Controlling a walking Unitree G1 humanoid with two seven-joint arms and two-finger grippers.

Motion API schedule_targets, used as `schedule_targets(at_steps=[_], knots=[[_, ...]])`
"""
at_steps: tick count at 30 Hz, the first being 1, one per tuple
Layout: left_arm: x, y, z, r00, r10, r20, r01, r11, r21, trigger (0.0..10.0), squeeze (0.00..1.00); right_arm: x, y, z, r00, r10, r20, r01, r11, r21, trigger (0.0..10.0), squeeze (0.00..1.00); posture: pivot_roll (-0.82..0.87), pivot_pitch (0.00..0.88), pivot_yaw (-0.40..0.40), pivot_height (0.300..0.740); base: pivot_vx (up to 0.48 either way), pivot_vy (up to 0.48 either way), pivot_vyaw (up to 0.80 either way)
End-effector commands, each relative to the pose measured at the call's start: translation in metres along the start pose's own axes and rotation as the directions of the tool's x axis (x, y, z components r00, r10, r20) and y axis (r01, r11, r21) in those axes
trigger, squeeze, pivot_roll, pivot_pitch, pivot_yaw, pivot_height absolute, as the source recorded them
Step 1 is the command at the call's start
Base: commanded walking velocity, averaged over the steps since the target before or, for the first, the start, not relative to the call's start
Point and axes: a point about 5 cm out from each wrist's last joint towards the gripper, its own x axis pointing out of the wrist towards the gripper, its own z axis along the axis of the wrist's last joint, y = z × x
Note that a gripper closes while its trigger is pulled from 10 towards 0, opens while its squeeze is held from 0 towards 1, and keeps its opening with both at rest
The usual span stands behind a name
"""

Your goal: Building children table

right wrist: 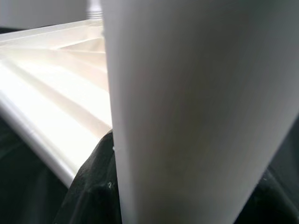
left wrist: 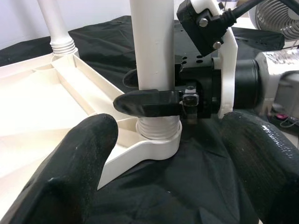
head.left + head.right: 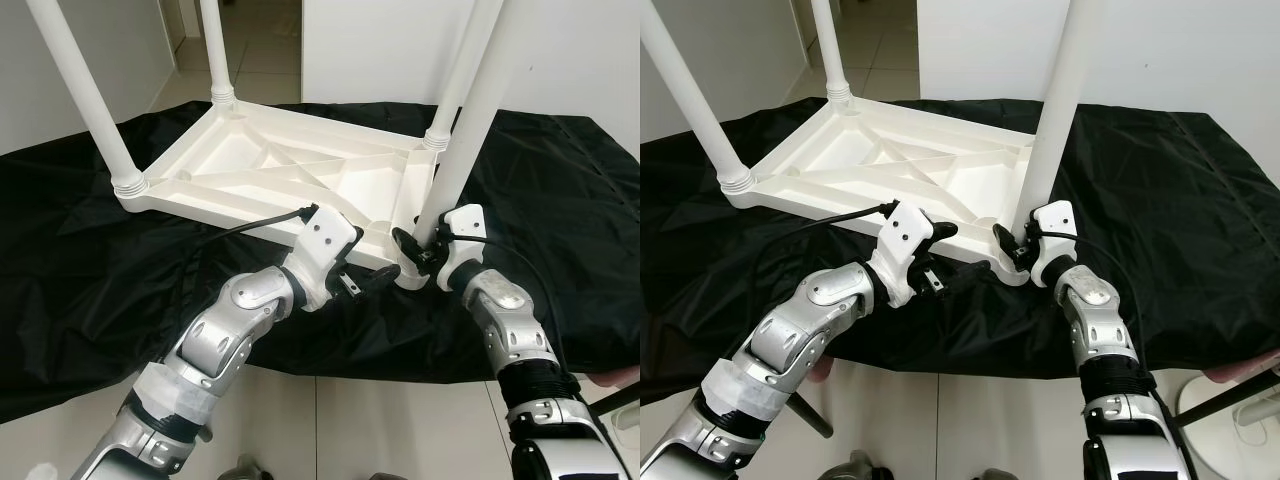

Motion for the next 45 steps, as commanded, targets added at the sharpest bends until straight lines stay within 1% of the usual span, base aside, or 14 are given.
schedule_targets(at_steps=[1,7,11,20,21,23,30,36,39,40,41,42,43,45], knots=[[-0.001,-0.002,0.001,0.998,-0.058,-0.008,0.058,0.998,0.011,10.0,0.00,-0.003,0.003,-0.016,0.996,-0.039,-0.079,0.042,0.998,0.040,10.0,0.00,-0.01,0.000,0.023,0.740,0.000,0.000,0.00],[-0.001,-0.004,0.000,0.998,-0.059,-0.010,0.059,0.998,0.003,10.0,0.00,-0.008,0.018,-0.017,0.958,-0.272,-0.091,0.279,0.957,0.080,10.0,0.00,-0.01,0.000,0.016,0.740,0.000,0.000,0.00],[-0.001,-0.005,-0.001,0.998,-0.058,-0.010,0.058,0.998,-0.001,10.0,0.00,-0.012,0.028,-0.017,0.896,-0.431,-0.107,0.441,0.892,0.095,10.0,0.00,0.00,0.000,0.013,0.740,0.000,0.000,0.00],[-0.002,-0.005,-0.001,0.999,-0.052,-0.012,0.052,0.999,-0.003,10.0,0.00,-0.008,0.047,-0.008,0.922,-0.377,-0.083,0.386,0.911,0.144,10.0,0.00,0.00,0.000,0.007,0.740,0.000,0.000,0.00],[-0.002,-0.005,-0.001,0.999,-0.053,-0.013,0.053,0.999,-0.003,10.0,0.00,-0.008,0.047,-0.005,0.925,-0.372,-0.075,0.379,0.913,0.154,10.0,0.93,0.00,0.000,0.006,0.740,0.000,0.000,0.00],[-0.001,-0.005,-0.001,0.999,-0.053,-0.013,0.053,0.999,-0.002,10.0,0.00,-0.008,0.046,-0.002,0.925,-0.375,-0.062,0.380,0.912,0.155,10.0,1.00,0.00,0.000,0.005,0.740,0.000,0.000,0.00],[-0.001,-0.005,-0.001,0.999,-0.052,-0.010,0.052,0.999,0.000,10.0,0.00,-0.008,0.040,0.008,0.938,-0.345,-0.001,0.341,0.927,0.155,10.0,1.00,0.00,0.000,0.001,0.740,0.000,0.000,0.00],[-0.001,-0.008,-0.001,0.999,-0.054,-0.009,0.054,0.999,-0.005,10.0,0.00,-0.014,0.027,0.014,0.973,-0.221,0.065,0.212,0.969,0.129,10.0,1.00,0.00,0.000,-0.005,0.740,0.000,0.000,0.00],[-0.001,-0.008,-0.002,0.998,-0.056,-0.010,0.056,0.998,-0.005,10.0,0.00,-0.017,0.014,0.010,0.990,-0.117,0.075,0.114,0.993,0.043,10.0,1.00,0.00,0.000,-0.006,0.740,0.000,0.000,0.00],[-0.001,-0.008,-0.002,0.998,-0.057,-0.011,0.057,0.998,-0.004,10.0,0.00,-0.018,0.011,0.010,0.992,-0.096,0.077,0.095,0.995,0.023,10.0,0.75,0.00,0.000,-0.006,0.740,0.000,0.000,0.00],[-0.001,-0.008,-0.002,0.998,-0.058,-0.012,0.058,0.998,-0.003,10.0,0.00,-0.019,0.009,0.009,0.996,-0.046,0.070,0.047,0.999,-0.008,10.0,0.27,0.00,0.000,-0.004,0.740,0.000,0.000,0.00],[-0.001,-0.008,-0.002,0.998,-0.058,-0.012,0.058,0.998,-0.003,10.0,0.00,-0.019,0.009,0.009,0.996,-0.046,0.070,0.047,0.999,-0.008,10.0,0.27,0.00,0.000,-0.004,0.740,0.000,0.000,0.00],[-0.001,-0.008,-0.002,0.998,-0.058,-0.013,0.058,0.998,-0.001,10.0,0.00,-0.020,0.008,0.008,0.998,0.006,0.068,-0.004,0.999,-0.035,10.0,0.00,0.00,0.000,-0.004,0.740,0.000,0.000,0.00],[-0.002,-0.008,-0.002,0.998,-0.059,-0.012,0.059,0.998,0.000,10.0,0.00,-0.021,0.006,0.006,0.997,0.063,0.054,-0.060,0.996,-0.068,10.0,0.00,0.00,0.000,-0.004,0.740,0.000,0.000,0.00]])
